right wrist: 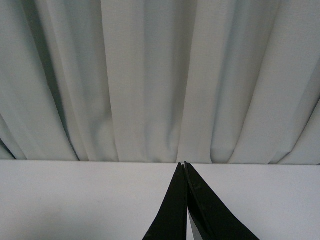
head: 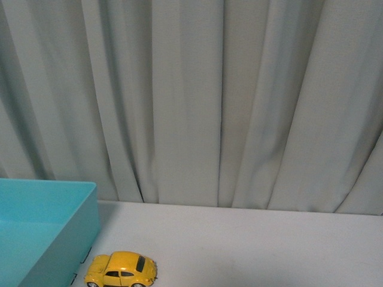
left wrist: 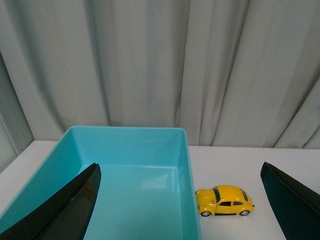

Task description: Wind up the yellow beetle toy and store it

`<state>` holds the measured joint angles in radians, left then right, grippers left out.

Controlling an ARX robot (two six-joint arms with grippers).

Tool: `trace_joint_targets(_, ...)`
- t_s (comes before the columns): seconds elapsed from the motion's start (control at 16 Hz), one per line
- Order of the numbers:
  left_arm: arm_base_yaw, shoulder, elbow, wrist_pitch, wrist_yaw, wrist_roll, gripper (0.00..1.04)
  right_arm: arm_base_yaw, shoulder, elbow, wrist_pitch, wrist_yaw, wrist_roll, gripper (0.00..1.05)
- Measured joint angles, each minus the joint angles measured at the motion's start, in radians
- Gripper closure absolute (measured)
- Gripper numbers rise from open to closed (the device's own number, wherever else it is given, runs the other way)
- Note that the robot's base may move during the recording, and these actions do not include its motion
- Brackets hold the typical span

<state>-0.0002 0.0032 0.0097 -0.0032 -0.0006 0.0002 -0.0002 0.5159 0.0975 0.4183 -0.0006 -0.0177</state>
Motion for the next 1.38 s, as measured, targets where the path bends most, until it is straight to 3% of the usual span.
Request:
trace_joint_targets(0.94,0.0,0.0,0.0,0.0,0.0,0.0,0.07,0.0,-0.333,-0.087,-0.234,0.0,0.003,1.03)
trace_joint_targets(1.0,0.0,0.0,0.0,0.0,0.0,0.0,0.07,0.0,-0.351,-0.087,-0.26,0.0,0.003,1.03)
trace_joint_targets(1.06,0.0,0.0,0.0,0.0,0.0,0.0,0.07,0.0,-0.438,-0.087,-0.397,-0.003,0.003,1.03)
trace_joint_targets(1.38,0.0,0.0,0.0,0.0,0.0,0.0,0.07,0.0,-0.513,-0.087,-0.421,0.001,0.003,1.03)
